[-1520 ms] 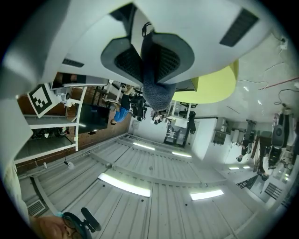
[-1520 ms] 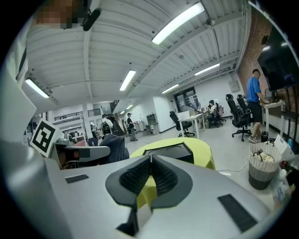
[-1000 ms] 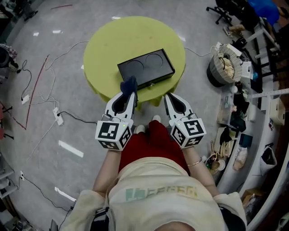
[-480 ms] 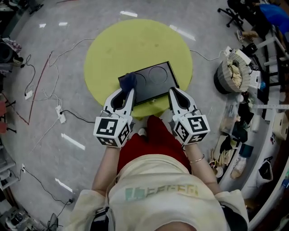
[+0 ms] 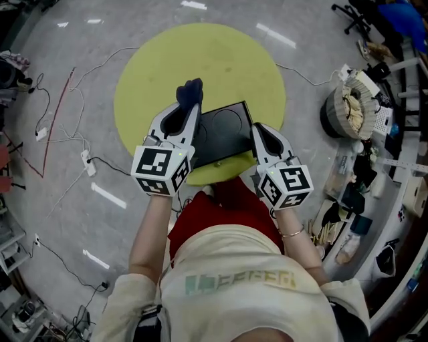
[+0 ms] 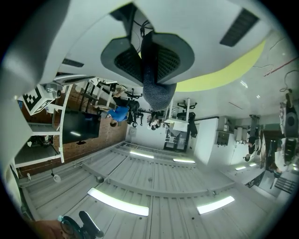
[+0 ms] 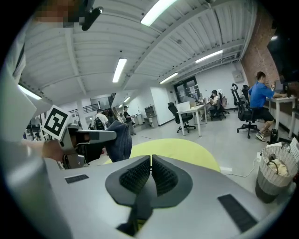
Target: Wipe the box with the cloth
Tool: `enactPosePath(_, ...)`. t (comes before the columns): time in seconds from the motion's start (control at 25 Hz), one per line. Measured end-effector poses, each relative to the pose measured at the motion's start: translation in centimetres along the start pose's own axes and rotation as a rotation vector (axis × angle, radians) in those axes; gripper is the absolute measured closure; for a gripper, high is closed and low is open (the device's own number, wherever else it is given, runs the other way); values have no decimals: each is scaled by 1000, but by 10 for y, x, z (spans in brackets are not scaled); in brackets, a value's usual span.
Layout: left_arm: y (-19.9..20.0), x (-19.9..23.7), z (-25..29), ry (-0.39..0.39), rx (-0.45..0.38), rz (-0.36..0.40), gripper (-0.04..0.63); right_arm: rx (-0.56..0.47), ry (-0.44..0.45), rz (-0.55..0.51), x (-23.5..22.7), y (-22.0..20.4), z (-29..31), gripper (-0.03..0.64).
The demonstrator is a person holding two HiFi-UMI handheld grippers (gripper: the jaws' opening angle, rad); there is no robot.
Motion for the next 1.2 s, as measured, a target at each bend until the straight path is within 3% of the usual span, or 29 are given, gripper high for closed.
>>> enactPosePath(0.28, 13, 4, 70, -38, 34, 35, 531, 21, 4, 33, -30, 13, 25, 578)
enactPosePath(0.64, 3, -20, 143, -142, 139, 66, 531, 57, -35, 92, -70, 15, 36, 578)
enactPosePath(1.0, -16, -47, 167, -287, 254, 73, 531, 81, -32, 118, -85, 12, 41, 578)
enactPosePath(1.2, -26, -53, 159, -321, 303, 53, 531, 94, -12, 110, -82, 7, 39, 578)
Point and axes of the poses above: the fingertips, and each gripper's own axes: z forward along the fingers, x to its left, y out of its top, the point moved 7 cm from there along -z, backward along the fingers, and after that the axes turned 10 degrees about z, right-handed, at the moved point
